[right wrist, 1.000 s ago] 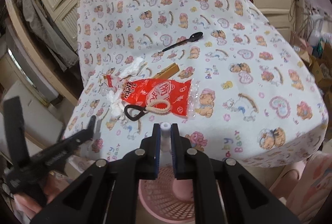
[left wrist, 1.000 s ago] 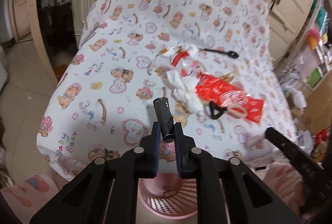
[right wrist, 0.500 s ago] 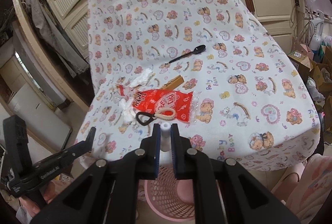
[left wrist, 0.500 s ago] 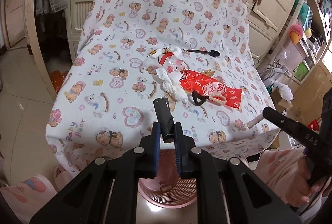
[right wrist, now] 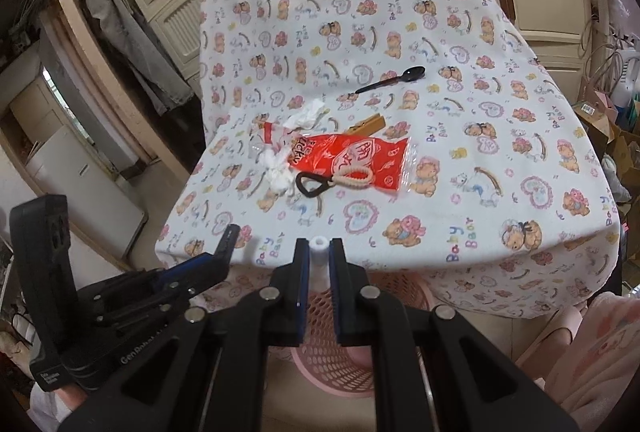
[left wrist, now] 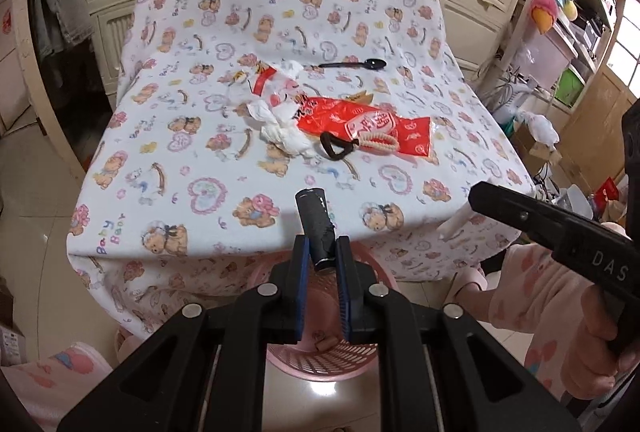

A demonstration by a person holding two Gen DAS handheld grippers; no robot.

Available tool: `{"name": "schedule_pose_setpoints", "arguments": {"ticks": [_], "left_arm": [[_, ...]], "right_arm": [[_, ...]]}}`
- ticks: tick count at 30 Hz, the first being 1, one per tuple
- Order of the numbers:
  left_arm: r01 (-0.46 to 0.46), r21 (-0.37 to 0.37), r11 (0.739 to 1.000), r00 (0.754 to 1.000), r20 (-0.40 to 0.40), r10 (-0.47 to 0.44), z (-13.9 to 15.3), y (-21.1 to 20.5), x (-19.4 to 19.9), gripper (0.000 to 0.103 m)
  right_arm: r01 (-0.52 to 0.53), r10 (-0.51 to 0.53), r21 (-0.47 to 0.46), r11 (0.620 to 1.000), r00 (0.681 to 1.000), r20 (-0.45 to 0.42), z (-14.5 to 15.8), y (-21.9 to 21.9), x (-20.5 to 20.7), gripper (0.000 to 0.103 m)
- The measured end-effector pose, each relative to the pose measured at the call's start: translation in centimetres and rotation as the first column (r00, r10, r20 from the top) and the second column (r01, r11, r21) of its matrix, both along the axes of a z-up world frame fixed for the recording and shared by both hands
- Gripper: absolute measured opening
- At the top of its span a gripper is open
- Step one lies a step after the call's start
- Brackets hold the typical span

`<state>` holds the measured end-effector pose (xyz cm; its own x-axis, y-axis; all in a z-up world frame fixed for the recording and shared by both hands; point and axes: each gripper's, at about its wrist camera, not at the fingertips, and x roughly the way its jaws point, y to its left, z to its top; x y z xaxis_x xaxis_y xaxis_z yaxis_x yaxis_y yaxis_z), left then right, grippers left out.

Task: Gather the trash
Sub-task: 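Carry the black cylinder and white bottle down over the pink basket, then open both tools to drop the cylinder and bottle into the basket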

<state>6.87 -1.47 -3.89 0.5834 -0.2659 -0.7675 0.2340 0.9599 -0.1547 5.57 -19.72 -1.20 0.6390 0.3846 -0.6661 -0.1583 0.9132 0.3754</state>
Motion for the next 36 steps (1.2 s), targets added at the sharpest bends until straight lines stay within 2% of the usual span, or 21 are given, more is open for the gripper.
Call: {"name": "schedule_pose_setpoints", "arguments": {"ticks": [4, 10, 12, 15, 21, 24, 29, 33, 36], "left_arm": [[-0.004, -0.033, 0.999, 0.998, -0.069, 0.002, -0.9, 0.3, 0.4, 0.012], [0.042, -0.045, 0.998, 0.984, -0.169, -0.049, -2.5, -0.2, 0.1, 0.012], [0.068, -0.009, 0.998, 0.974, -0.216, -0.069, -3.6, -0.8, 0.0, 0.012], [0.062, 0.076, 0.995, 0.957, -0.287, -0.038, -6.1, -1.6, 0.1, 0.012], [0.061, 0.108, 0.992, 0.904, -0.428, -0.009, -10.1, -1.8, 0.6, 0.012], [0.078, 0.113, 0.99, 0.877, -0.48, -0.014, -11.7, -2.0, 0.7, 0.012], [0.085, 0.155, 0.984, 0.862, -0.507, 0.006, -13.4, -2.3, 1.1, 0.012], [0.107, 0.214, 0.971, 0.861, -0.508, 0.017, -14.7, -2.8, 0.9, 0.012], [0.139, 0.226, 0.964, 0.841, -0.54, 0.005, -16.1, -3.3, 0.7, 0.012]], "right_arm": [[-0.013, 0.013, 0.002, 1.0, 1.0, -0.02, -0.3, 0.0, 0.2, 0.009], [-0.053, 0.055, 0.018, 0.998, 0.987, -0.151, -3.1, 0.5, 1.2, 0.009], [-0.06, 0.062, 0.014, 0.998, 0.981, -0.181, -4.0, 0.8, 1.3, 0.009], [-0.06, 0.05, -0.042, 0.997, 0.975, -0.216, -5.2, 1.5, 1.2, 0.009], [-0.053, 0.017, -0.112, 0.992, 0.953, -0.303, -8.5, 2.0, 1.8, 0.009], [-0.044, 0.001, -0.111, 0.993, 0.931, -0.366, -10.7, 1.7, 2.1, 0.009], [-0.029, -0.012, -0.08, 0.996, 0.879, -0.476, -14.5, 1.1, 2.5, 0.009], [-0.008, -0.025, -0.059, 0.998, 0.843, -0.537, -17.0, 0.6, 2.9, 0.009], [0.011, -0.041, -0.056, 0.998, 0.806, -0.591, -19.4, 0.3, 3.1, 0.009]]}}
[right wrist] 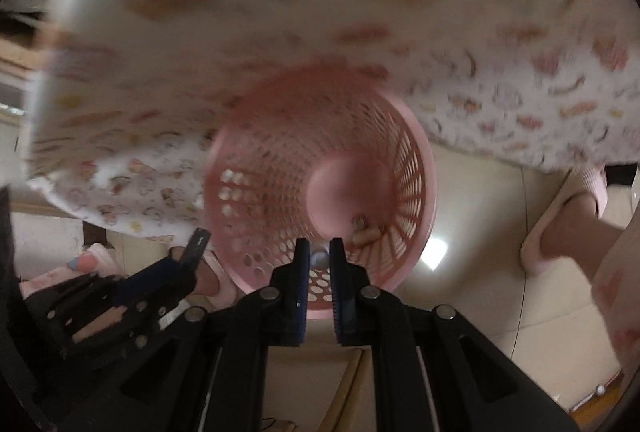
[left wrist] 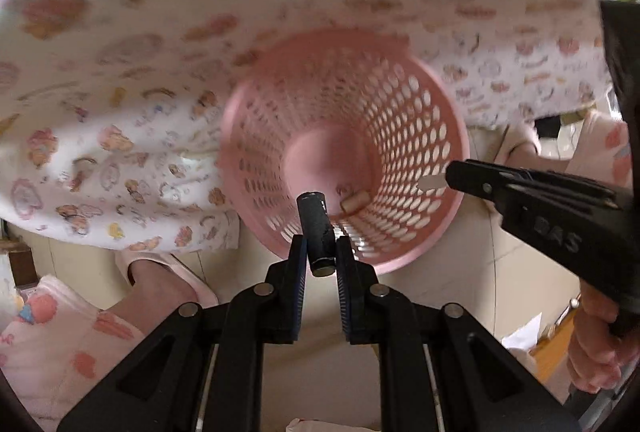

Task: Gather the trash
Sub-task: 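Open both tools to drop the cylinder and bottle into the basket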

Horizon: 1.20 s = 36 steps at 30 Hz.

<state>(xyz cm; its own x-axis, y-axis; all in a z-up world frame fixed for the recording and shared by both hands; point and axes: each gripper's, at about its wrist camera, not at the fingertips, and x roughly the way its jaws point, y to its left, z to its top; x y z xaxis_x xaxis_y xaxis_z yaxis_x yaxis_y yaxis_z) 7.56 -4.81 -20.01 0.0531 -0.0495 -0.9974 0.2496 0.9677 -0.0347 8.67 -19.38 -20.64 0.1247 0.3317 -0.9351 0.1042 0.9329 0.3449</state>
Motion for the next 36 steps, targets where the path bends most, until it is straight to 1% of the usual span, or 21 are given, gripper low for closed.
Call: {"name": "schedule_pose_setpoints", "arguments": {"ticks": [4, 8, 9, 10, 11, 12, 14, 18, 21, 24, 26, 28, 29, 31, 33, 35, 36], "left_arm": [[0.001, 0.007, 1.0, 1.0, -0.014, 0.0, -0.9, -0.1, 0.2, 0.012], [-0.031, -0.018, 0.999, 0.999, -0.039, 0.03, -1.5, 0.3, 0.5, 0.013], [-0.04, -0.018, 0.999, 0.998, -0.044, 0.04, -1.6, 0.4, 0.5, 0.017], [-0.05, -0.017, 0.999, 0.997, -0.053, 0.049, -1.7, 0.5, 0.6, 0.025], [-0.06, -0.018, 0.998, 0.996, -0.06, 0.059, -1.8, 0.6, 0.6, 0.029], [-0.066, -0.016, 0.998, 0.996, -0.061, 0.065, -1.7, 0.7, 0.6, 0.031], [-0.068, -0.008, 0.998, 0.996, -0.062, 0.068, -1.7, 0.7, 0.6, 0.031], [-0.073, 0.004, 0.997, 0.995, -0.071, 0.073, -1.5, 0.9, 0.4, 0.044], [-0.08, 0.022, 0.997, 0.993, -0.087, 0.081, -1.4, 1.1, 0.2, 0.046], [-0.096, 0.023, 0.995, 0.991, -0.09, 0.097, -1.2, 1.5, 0.0, 0.055], [-0.099, 0.024, 0.995, 0.991, -0.086, 0.101, -1.0, 1.6, 0.0, 0.055], [-0.105, 0.029, 0.994, 0.991, -0.083, 0.107, -0.8, 1.8, 0.1, 0.056], [-0.11, 0.031, 0.993, 0.99, -0.083, 0.112, -0.7, 1.9, 0.1, 0.056], [-0.116, 0.028, 0.993, 0.99, -0.082, 0.118, -0.4, 2.2, 0.0, 0.056], [-0.121, 0.02, 0.992, 0.99, -0.066, 0.122, 0.6, 2.4, 0.1, 0.056], [-0.14, -0.011, 0.99, 0.99, -0.017, 0.14, 2.3, 2.9, 0.3, 0.056], [-0.142, -0.022, 0.99, 0.99, 0.012, 0.143, 3.2, 3.0, 0.3, 0.056]], "right_arm": [[0.008, -0.011, -0.044, 0.999, 0.998, -0.065, -2.6, -0.2, -0.1, 0.009], [0.01, -0.017, -0.067, 0.998, 0.995, -0.098, -3.9, -0.6, -0.2, 0.009], [0.013, -0.02, -0.063, 0.998, 0.994, -0.108, -4.2, -0.7, -0.3, 0.009], [0.016, -0.022, -0.057, 0.998, 0.993, -0.118, -4.4, -0.8, -0.3, 0.009], [0.015, -0.022, -0.054, 0.998, 0.992, -0.126, -4.6, -0.8, -0.3, 0.009], [0.014, -0.02, -0.053, 0.999, 0.991, -0.13, -4.7, -0.8, -0.3, 0.009], [0.006, -0.015, -0.061, 0.998, 0.99, -0.137, -4.8, -0.6, -0.3, 0.009], [-0.004, -0.006, -0.064, 0.998, 0.988, -0.157, -5.3, -0.4, -0.4, 0.009], [-0.009, -0.002, -0.066, 0.998, 0.985, -0.171, -5.6, -0.4, -0.5, 0.009], [-0.011, -0.004, -0.08, 0.997, 0.983, -0.185, -5.9, -0.4, -0.5, 0.011], [-0.004, -0.01, -0.076, 0.997, 0.981, -0.194, -6.1, -0.5, -0.5, 0.015], [0.002, -0.017, -0.079, 0.997, 0.982, -0.19, -6.0, -0.6, -0.5, 0.024], [0.003, -0.018, -0.084, 0.996, 0.983, -0.183, -5.8, -0.6, -0.4, 0.026], [0.003, -0.019, -0.095, 0.995, 0.985, -0.17, -5.6, -0.6, -0.4, 0.027], [0.006, -0.022, -0.098, 0.995, 0.987, -0.16, -5.2, -0.5, -0.4, 0.027], [0.01, -0.023, -0.095, 0.995, 0.99, -0.14, -4.4, -0.3, -0.4, 0.027], [0.007, -0.019, -0.098, 0.995, 0.993, -0.115, -3.6, -0.1, -0.4, 0.027]]}}
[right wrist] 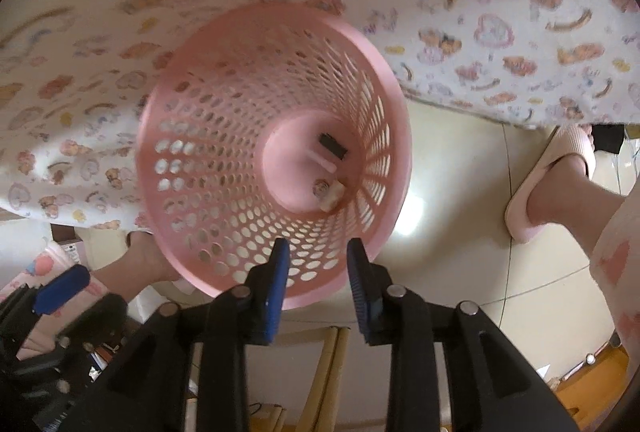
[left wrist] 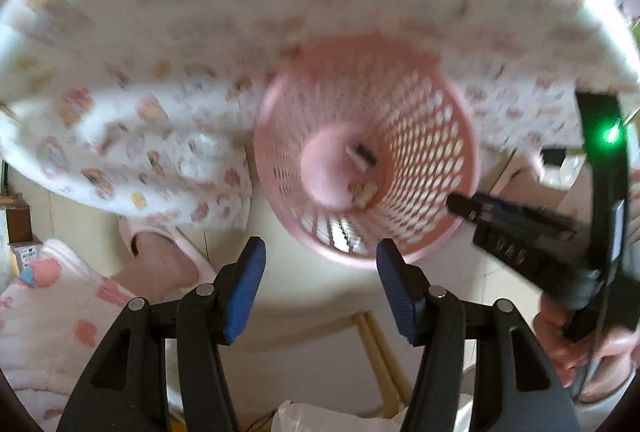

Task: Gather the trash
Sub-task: 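Open both tools to drop the cylinder and bottle into the basket, then raise both tools back toward the items on the table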

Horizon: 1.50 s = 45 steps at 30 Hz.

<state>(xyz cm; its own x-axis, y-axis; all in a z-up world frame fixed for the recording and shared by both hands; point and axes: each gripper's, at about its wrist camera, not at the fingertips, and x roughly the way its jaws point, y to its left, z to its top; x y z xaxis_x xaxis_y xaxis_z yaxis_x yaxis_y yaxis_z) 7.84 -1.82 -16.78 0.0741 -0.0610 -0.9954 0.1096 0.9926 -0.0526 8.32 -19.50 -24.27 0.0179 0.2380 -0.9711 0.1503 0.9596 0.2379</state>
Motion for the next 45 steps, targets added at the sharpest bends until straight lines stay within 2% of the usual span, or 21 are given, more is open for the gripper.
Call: {"name": "schedule_pose_setpoints", "arguments": {"ticks": [3, 6, 10, 12, 14, 15, 17, 20, 22, 24, 26, 27, 29, 33, 35, 37, 41, 43, 45], "left_arm": [[0.009, -0.007, 1.0, 0.994, 0.105, -0.008, 3.3, 0.3, -0.2, 0.056], [-0.001, -0.039, 0.999, 0.987, 0.158, 0.007, 5.5, 1.1, -0.4, 0.056], [-0.022, -0.051, 0.998, 0.974, 0.225, 0.033, 7.5, 2.2, -0.7, 0.056], [-0.031, -0.047, 0.998, 0.957, 0.287, 0.043, 8.7, 2.4, -0.8, 0.056], [-0.041, -0.022, 0.999, 0.932, 0.36, 0.047, 9.9, 2.7, -1.0, 0.057], [-0.049, -0.002, 0.999, 0.919, 0.392, 0.046, 10.6, 2.8, -1.0, 0.062], [-0.06, 0.01, 0.998, 0.894, 0.446, 0.049, 11.7, 3.0, -1.1, 0.064], [-0.074, -0.031, 0.997, 0.864, 0.497, 0.08, 12.8, 3.7, -1.2, 0.064], [-0.077, -0.058, 0.995, 0.847, 0.523, 0.096, 13.4, 4.0, -1.2, 0.067], [-0.074, -0.061, 0.995, 0.83, 0.55, 0.095, 13.7, 4.0, -1.3, 0.073], [-0.078, -0.033, 0.996, 0.81, 0.58, 0.083, 14.1, 3.5, -1.6, 0.078], [-0.079, -0.015, 0.997, 0.801, 0.594, 0.072, 14.2, 3.4, -1.6, 0.084], [-0.074, -0.003, 0.997, 0.79, 0.61, 0.061, 14.5, 3.0, -1.8, 0.086], [-0.057, -0.035, 0.998, 0.761, 0.645, 0.066, 15.4, 3.0, -2.4, 0.097], [-0.064, -0.048, 0.997, 0.746, 0.661, 0.079, 15.7, 3.1, -2.6, 0.098], [-0.071, -0.055, 0.996, 0.744, 0.662, 0.09, 15.7, 3.3, -2.4, 0.1], [-0.093, 0.009, 0.996, 0.76, 0.647, 0.065, 14.8, 3.4, -1.2, 0.102], [-0.112, 0.007, 0.994, 0.763, 0.641, 0.082, 14.4, 3.9, -0.6, 0.102], [-0.138, -0.02, 0.99, 0.762, 0.637, 0.119, 14.2, 4.6, -0.1, 0.102]], "right_arm": [[-0.028, 0.029, -0.018, 0.999, 0.997, 0.074, 2.1, 0.6, 0.0, 0.027], [-0.056, 0.065, -0.061, 0.997, 0.985, 0.158, 4.7, 1.0, -0.2, 0.029], [-0.088, 0.104, -0.072, 0.994, 0.96, 0.259, 8.3, 1.8, -1.2, 0.033], [-0.098, 0.123, -0.094, 0.991, 0.939, 0.32, 10.3, 2.1, -1.7, 0.037], [-0.103, 0.147, -0.129, 0.986, 0.903, 0.404, 12.7, 2.3, -2.1, 0.041], [-0.104, 0.154, -0.139, 0.985, 0.891, 0.427, 13.3, 2.2, -2.2, 0.044], [-0.101, 0.171, -0.164, 0.981, 0.847, 0.503, 15.3, 2.3, -2.5, 0.049], [-0.055, 0.189, -0.234, 0.971, 0.772, 0.607, 17.3, 2.5, -3.1, 0.053], [-0.061, 0.19, -0.218, 0.974, 0.744, 0.641, 18.3, 2.4, -3.4, 0.054], [-0.061, 0.176, -0.193, 0.979, 0.729, 0.662, 19.0, 2.4, -3.5, 0.057], [-0.059, 0.17, -0.184, 0.981, 0.718, 0.675, 19.5, 2.4, -3.4, 0.059], [-0.059, 0.168, -0.181, 0.982, 0.714, 0.679, 19.6, 2.2, -3.4, 0.059], [-0.056, 0.161, -0.174, 0.983, 0.716, 0.679, 19.7, 2.0, -3.2, 0.059], [-0.047, 0.146, -0.162, 0.986, 0.719, 0.68, 19.9, 1.9, -3.3, 0.06], [-0.048, 0.146, -0.16, 0.986, 0.713, 0.686, 20.1, 1.8, -3.4, 0.062], [-0.045, 0.143, -0.158, 0.986, 0.708, 0.692, 20.4, 1.6, -3.4, 0.064], [-0.053, 0.132, -0.134, 0.99, 0.706, 0.696, 20.8, 1.2, -3.1, 0.069], [-0.058, 0.128, -0.122, 0.991, 0.697, 0.706, 21.1, 1.0, -3.1, 0.09], [-0.035, 0.113, -0.122, 0.992, 0.676, 0.728, 21.5, 0.7, -3.2, 0.095]]}}
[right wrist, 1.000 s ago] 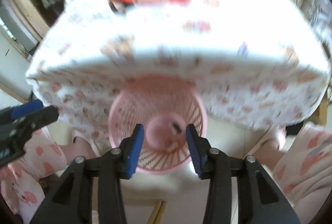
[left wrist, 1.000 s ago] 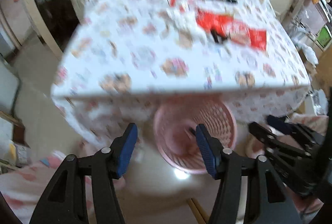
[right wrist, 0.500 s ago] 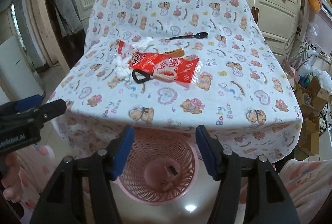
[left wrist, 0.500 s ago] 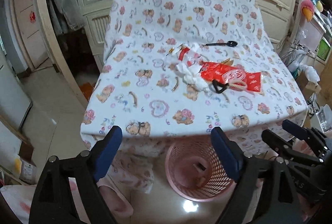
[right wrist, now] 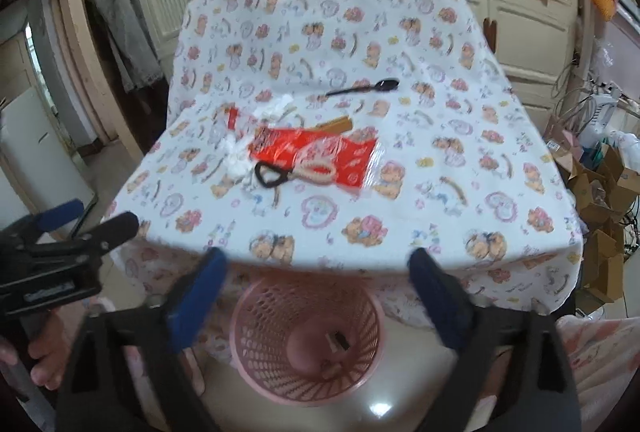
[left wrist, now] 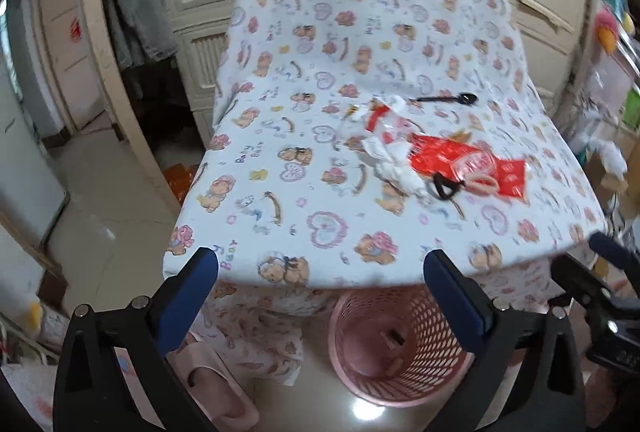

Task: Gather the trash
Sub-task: 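Raise both tools back toward the items on the table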

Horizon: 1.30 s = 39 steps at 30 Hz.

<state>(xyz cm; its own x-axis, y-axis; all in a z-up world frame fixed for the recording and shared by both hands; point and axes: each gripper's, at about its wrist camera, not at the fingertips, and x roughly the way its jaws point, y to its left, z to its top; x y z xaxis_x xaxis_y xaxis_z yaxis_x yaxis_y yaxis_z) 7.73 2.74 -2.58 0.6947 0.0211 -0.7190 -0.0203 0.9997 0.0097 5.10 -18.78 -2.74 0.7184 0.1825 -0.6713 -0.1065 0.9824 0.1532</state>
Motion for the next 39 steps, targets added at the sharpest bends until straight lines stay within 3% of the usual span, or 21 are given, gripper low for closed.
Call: {"name": "schedule_pose_setpoints", "arguments": {"ticks": [9, 14, 19, 29, 35, 37, 39], "left_arm": [[-0.047, -0.037, 0.998, 0.999, 0.003, 0.047, 0.3, 1.1, 0.5, 0.102], [-0.088, 0.033, 0.996, 0.996, 0.033, 0.087, 0.4, 1.4, 1.3, 0.102], [-0.116, -0.028, 0.993, 0.992, 0.053, 0.117, 0.8, 3.1, 1.8, 0.102], [-0.145, -0.043, 0.989, 0.987, 0.058, 0.147, 1.2, 4.1, 2.1, 0.102], [-0.132, -0.03, 0.991, 0.989, 0.058, 0.134, 1.1, 3.6, 2.1, 0.102], [-0.129, -0.028, 0.991, 0.99, 0.057, 0.131, 1.1, 3.4, 2.2, 0.102], [-0.127, -0.027, 0.991, 0.99, 0.053, 0.129, 1.0, 3.3, 2.2, 0.102]], "right_arm": [[-0.017, 0.017, -0.007, 1.0, 1.0, 0.003, 0.9, 0.4, 1.9, 0.097], [-0.123, 0.122, -0.027, 0.992, 0.992, -0.023, 1.9, 2.8, 4.0, 0.085], [-0.142, 0.14, -0.035, 0.989, 0.989, -0.057, 1.4, 4.4, 7.0, 0.075], [-0.122, 0.107, -0.146, 0.982, 0.989, -0.105, -1.7, 6.0, 11.1, 0.07], [-0.106, 0.086, -0.183, 0.977, 0.99, -0.112, -3.1, 5.9, 12.1, 0.043], [-0.107, 0.092, -0.163, 0.981, 0.991, -0.094, -2.8, 5.5, 12.0, 0.013], [-0.126, 0.112, -0.173, 0.977, 0.989, -0.093, -2.6, 5.5, 11.9, 0.005]]}}
